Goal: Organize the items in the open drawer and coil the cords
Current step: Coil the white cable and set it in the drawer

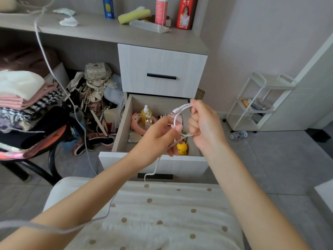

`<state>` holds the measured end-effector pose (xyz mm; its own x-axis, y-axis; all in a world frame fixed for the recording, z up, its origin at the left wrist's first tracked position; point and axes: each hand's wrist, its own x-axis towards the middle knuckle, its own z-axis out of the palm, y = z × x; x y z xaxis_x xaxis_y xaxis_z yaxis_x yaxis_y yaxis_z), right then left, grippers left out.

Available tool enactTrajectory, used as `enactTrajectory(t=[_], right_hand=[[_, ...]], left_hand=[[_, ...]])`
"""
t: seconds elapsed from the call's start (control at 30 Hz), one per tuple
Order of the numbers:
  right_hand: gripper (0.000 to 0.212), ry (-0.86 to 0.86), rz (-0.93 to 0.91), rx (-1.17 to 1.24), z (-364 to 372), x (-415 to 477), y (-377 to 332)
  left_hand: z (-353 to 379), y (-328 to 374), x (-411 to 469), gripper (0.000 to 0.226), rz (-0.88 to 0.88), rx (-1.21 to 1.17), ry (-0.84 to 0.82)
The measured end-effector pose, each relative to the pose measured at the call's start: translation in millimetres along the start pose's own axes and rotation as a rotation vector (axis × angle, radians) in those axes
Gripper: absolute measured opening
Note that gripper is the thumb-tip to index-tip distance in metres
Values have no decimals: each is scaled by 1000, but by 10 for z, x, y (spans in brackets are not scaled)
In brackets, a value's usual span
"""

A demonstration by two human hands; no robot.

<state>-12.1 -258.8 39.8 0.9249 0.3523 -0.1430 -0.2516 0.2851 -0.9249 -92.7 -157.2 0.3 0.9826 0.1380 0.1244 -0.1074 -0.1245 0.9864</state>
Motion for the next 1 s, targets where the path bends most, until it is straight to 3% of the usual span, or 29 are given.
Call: enactTrajectory(t=[0.1, 0.17, 0.27, 0.4, 0.57, 0.73, 0.9, 1.0], right_hand=[[36, 40, -89, -18, -120, 46, -121], [34, 45, -163, -126, -224, 77, -211], [33, -5, -202, -437, -345, 129, -250], [29, -185, -204, -882, -388, 138, -251], [27, -432, -251, -1264, -235, 74, -334], [27, -575, -30, -1055, -166, 31, -339], [32, -692, 92, -924, -170, 12, -326], [34, -699, 141, -780, -212, -15, -274]], left_hand=[[-147, -121, -73, 15, -52, 424, -285], [-261, -217, -108, 22, -107, 617, -377], [-393, -198, -107, 19, -83, 626, -288], [-439, 76, -28, 7, 183, 650, -86], [-446, 329, 101, 7, 453, 918, -107], [-501, 368, 212, 31, 367, 794, -195], [-472, 301, 189, 14, 360, 610, -196], [-437, 231, 157, 33, 378, 502, -28]])
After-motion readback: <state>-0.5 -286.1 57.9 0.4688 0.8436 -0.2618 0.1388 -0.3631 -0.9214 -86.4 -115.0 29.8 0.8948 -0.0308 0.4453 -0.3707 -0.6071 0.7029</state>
